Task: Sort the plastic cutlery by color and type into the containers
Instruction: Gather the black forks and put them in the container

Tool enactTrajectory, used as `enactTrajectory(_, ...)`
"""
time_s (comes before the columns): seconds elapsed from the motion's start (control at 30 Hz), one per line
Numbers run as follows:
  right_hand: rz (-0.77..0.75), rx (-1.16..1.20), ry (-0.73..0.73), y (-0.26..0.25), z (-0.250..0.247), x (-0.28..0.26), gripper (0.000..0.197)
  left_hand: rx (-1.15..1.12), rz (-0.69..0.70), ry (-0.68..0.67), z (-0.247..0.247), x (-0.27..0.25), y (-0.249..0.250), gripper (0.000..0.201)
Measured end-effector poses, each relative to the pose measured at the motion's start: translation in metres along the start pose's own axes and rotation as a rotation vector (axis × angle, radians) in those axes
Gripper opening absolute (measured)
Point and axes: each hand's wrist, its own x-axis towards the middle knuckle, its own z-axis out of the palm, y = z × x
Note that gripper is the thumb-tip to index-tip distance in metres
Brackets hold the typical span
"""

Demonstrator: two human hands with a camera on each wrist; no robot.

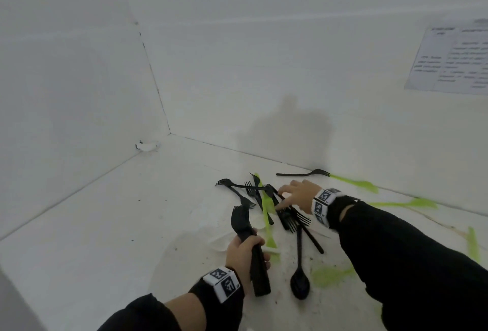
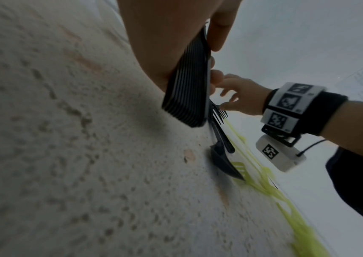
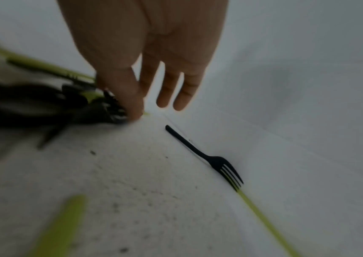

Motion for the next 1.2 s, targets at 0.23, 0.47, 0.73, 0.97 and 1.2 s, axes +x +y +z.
enactTrajectory(0.23,-0.046,-0.034,0.042,0.002,0.012,0.011,0.050,0.030,-0.033,-0.020,-0.002,0.001,-0.003,0.013)
enactTrajectory(0.47,0.099,0.119,0.087,0.026,0.018,-0.009,0.029,0.050,-0.050,-0.029,0.002,-0.004,-0.011,0.011)
enactTrajectory(0.73,0.426,0.853,0.436,0.032,0.005,-0.036,0.024,0.047,-0.062,-0.037,0.005,-0.007,-0.014,0.011)
enactTrajectory(0.97,0.861,1.491,0.201,0.002,0.006,-0.012,0.032,0.049,-0.061,-0.026,0.002,-0.008,-0.019,0.013)
enactTrajectory(1.2,0.697,0.889,-0.059,-0.037,0.009,0.005,0.044,0.035,-0.065,-0.029,-0.002,-0.010,-0.015,0.014)
